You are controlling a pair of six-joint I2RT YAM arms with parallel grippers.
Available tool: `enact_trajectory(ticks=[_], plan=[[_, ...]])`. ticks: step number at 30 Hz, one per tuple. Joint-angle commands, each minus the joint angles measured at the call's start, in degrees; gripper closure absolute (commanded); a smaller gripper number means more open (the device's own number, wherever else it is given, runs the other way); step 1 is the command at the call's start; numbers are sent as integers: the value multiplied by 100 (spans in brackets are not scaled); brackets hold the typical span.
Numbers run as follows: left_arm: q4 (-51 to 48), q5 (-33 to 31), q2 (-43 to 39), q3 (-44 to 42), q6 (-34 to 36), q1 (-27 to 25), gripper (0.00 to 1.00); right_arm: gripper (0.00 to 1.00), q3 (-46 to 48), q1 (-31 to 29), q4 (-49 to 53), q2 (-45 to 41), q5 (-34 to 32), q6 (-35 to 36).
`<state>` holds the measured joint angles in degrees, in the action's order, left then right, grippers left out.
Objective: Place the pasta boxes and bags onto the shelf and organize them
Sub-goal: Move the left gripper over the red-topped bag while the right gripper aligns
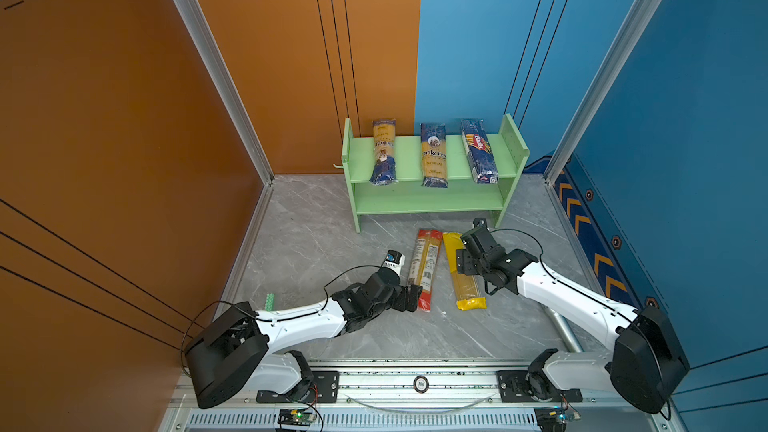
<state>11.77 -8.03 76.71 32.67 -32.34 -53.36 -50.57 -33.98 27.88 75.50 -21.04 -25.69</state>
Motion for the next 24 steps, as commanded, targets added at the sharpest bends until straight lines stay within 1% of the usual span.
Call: enact_trajectory(ticks=[1,6,13,18,24], plan=[[117,102,209,248,94,-113,2,9,144,100,209,-149,141,73],[132,-47,554,439,60,-211,2,9,204,224,209,-228,196,108],[176,-631,1155,669,103,-378,2,9,327,328,183,-346,275,108],[409,-785,1531,741,94,-415,2,9,375,379,175,-419,316,100],[549,-985,1798,750,122,-448,2,9,407,442,166,-477,351,107]])
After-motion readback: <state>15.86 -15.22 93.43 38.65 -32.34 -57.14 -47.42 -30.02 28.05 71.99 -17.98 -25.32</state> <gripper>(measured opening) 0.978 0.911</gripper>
